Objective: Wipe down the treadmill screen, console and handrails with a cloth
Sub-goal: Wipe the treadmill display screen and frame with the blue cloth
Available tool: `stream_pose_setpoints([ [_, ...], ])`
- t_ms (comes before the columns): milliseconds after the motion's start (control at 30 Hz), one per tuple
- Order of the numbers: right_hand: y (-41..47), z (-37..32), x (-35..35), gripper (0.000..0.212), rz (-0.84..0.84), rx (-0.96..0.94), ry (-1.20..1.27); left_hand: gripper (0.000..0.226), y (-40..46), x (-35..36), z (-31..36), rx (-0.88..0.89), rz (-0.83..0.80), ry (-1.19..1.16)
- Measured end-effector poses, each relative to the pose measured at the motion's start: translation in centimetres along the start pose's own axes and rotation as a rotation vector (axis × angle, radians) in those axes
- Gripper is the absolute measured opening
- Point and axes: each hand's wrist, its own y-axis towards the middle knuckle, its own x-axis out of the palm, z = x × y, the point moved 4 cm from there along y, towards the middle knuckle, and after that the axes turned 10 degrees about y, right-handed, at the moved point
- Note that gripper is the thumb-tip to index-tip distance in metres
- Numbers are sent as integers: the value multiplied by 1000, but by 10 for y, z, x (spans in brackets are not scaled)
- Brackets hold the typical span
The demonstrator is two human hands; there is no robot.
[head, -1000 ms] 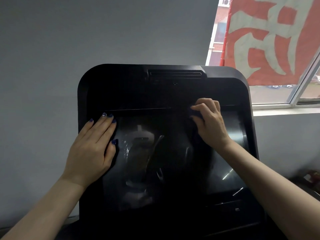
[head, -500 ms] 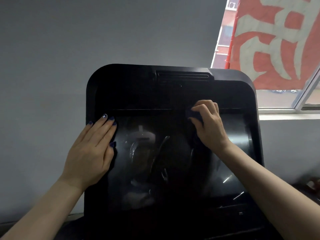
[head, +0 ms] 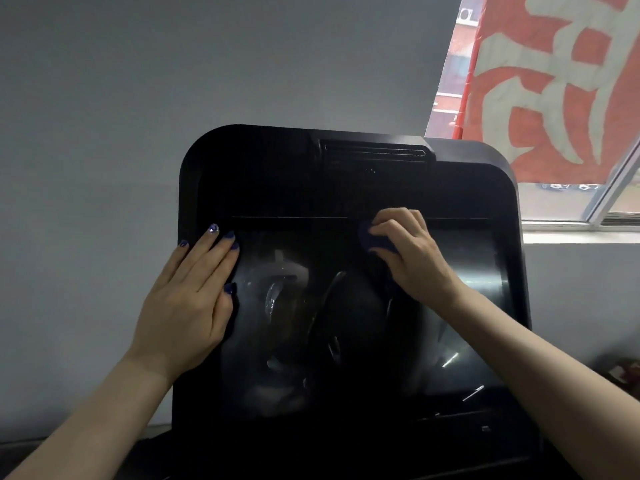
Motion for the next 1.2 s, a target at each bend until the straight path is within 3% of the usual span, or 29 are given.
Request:
stream_pose_setpoints([
  [200, 15, -4, 12, 17, 147, 105, -13, 51, 0, 1, 0, -7, -5, -3],
  [367, 9, -5, 7, 19, -1, 0, 19, 51, -1, 1, 0, -6, 3, 6],
  [567, 17, -7, 15, 17, 154, 117, 2, 50, -7, -1, 2, -6, 2, 74],
  [800, 14, -5, 7, 20, 56, 52, 1, 49, -21, 0, 3, -59, 15, 96],
  [1033, 27, -17, 24, 17, 157, 124, 9, 49, -23, 3, 1, -84, 21, 35],
  [1200, 18, -22, 21, 17, 34, 16, 18, 48, -23, 3, 1, -83, 19, 26],
])
